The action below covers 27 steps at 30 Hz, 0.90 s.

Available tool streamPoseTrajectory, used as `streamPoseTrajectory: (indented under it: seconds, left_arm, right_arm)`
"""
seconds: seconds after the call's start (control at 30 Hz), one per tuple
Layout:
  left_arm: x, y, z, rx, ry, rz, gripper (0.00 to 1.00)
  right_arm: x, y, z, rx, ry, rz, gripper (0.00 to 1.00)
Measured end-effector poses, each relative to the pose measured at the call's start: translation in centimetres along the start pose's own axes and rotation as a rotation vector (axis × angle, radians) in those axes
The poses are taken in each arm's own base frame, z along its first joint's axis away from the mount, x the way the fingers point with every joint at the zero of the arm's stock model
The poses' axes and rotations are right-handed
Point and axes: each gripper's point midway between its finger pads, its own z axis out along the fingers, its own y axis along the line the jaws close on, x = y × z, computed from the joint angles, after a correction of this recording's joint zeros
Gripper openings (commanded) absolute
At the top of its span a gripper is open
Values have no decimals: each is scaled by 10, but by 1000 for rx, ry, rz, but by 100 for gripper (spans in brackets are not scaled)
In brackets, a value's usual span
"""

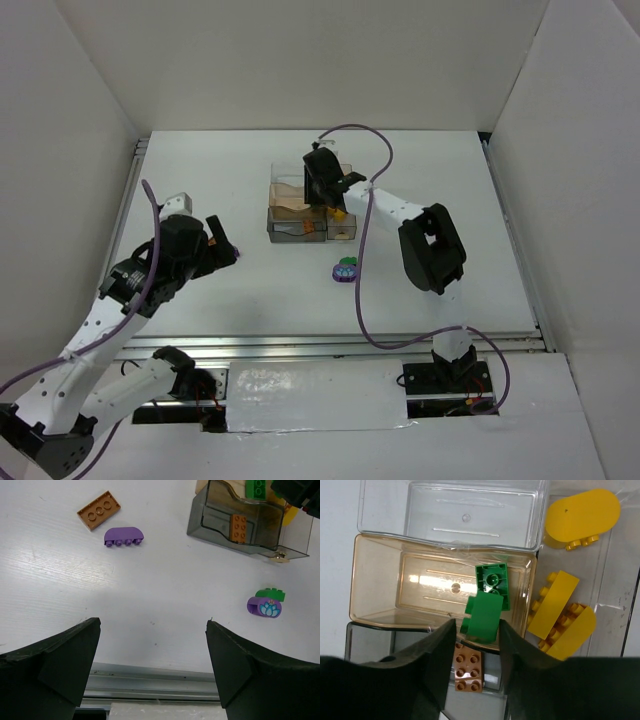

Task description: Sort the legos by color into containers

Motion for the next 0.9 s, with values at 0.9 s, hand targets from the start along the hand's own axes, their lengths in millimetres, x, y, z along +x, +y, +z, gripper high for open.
streamPoseTrajectory:
  seconds: [0.9]
  left_arm:
    - [29,36,136,-405,188,-137,98]
  right_arm:
    - [-16,-5,-239,-372,-203,104,73]
